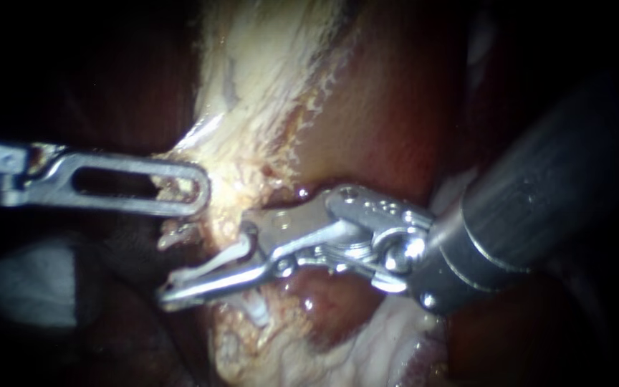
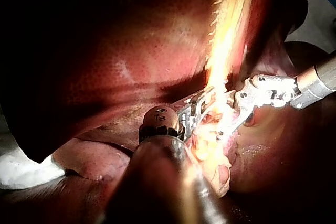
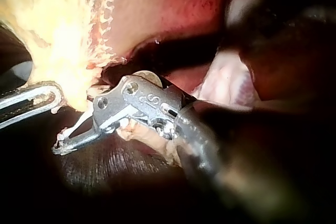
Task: Clipping third clip left tube
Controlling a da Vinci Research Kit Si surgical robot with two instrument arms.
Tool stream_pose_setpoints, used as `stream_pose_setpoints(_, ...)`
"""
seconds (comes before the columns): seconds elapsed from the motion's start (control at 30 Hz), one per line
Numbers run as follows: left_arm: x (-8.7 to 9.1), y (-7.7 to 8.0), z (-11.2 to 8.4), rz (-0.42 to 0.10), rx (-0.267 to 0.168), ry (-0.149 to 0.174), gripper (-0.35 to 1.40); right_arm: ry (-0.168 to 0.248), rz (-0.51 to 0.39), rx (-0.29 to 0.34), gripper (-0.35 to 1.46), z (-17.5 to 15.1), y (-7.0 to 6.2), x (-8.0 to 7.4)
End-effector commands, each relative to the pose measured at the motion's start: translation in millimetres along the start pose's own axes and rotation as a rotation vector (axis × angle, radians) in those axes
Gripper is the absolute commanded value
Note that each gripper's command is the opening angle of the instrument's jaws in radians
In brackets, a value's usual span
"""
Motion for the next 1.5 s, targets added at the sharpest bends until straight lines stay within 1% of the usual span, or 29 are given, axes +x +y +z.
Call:
stream_pose_setpoints(0.03, 0.0, 0.0, 0.0, 0.000, 0.000, 0.001, -0.35, -0.001, 0.000, 0.000, 0.60, -0.1, 0.0, 0.1)
stream_pose_setpoints(0.4, 0.0, 0.0, 0.0, 0.000, 0.000, 0.001, -0.35, 0.002, 0.000, -0.001, 0.57, -0.2, 0.2, 0.0)
stream_pose_setpoints(0.53, 0.0, 0.0, 0.0, 0.000, 0.000, 0.001, -0.35, 0.002, 0.000, 0.000, 0.53, -0.5, 0.3, -0.2)
stream_pose_setpoints(0.57, 0.0, 0.0, 0.0, 0.000, 0.000, 0.001, -0.35, 0.002, -0.001, 0.001, 0.45, -0.7, 0.3, -0.3)
stream_pose_setpoints(0.6, 0.0, 0.0, 0.0, 0.000, 0.000, 0.001, -0.35, 0.001, -0.001, 0.001, 0.32, -0.9, 0.3, -0.4)
stream_pose_setpoints(0.63, 0.0, 0.0, 0.0, 0.000, 0.000, 0.001, -0.35, 0.000, -0.002, 0.003, 0.11, -1.2, 0.2, -0.7)
stream_pose_setpoints(0.67, 0.0, 0.0, 0.0, 0.000, 0.000, 0.001, -0.35, 0.002, 0.003, 0.005, -0.18, -1.7, 0.1, -0.9)
stream_pose_setpoints(0.7, 0.0, 0.0, 0.0, 0.000, 0.000, 0.001, -0.35, 0.003, 0.027, 0.005, -0.35, -2.0, 0.2, -1.0)
stream_pose_setpoints(0.73, 0.0, 0.0, 0.0, 0.000, 0.000, 0.001, -0.35, 0.003, 0.040, 0.004, -0.35, -2.3, 0.3, -0.9)
stream_pose_setpoints(0.8, 0.0, 0.0, 0.0, 0.000, 0.000, 0.001, -0.35, 0.005, 0.052, -0.022, -0.35, -2.7, 0.6, -1.0)
stream_pose_setpoints(0.83, 0.0, 0.0, 0.0, 0.000, 0.001, 0.001, -0.35, 0.006, 0.064, -0.023, -0.35, -2.8, 0.7, -1.1)
stream_pose_setpoints(0.97, 0.0, 0.0, 0.0, 0.000, 0.001, 0.001, -0.35, -0.009, 0.062, -0.027, -0.35, -2.9, 1.0, -1.5)
stream_pose_setpoints(1.1, 0.0, 0.1, 0.0, 0.000, 0.001, 0.001, -0.35, -0.012, 0.060, -0.028, -0.35, -2.7, 1.1, -1.9)
stream_pose_setpoints(1.5, 0.0, 0.2, 0.0, 0.000, 0.001, 0.001, -0.35, -0.012, 0.066, -0.029, -0.35, -2.7, 1.2, -2.0)
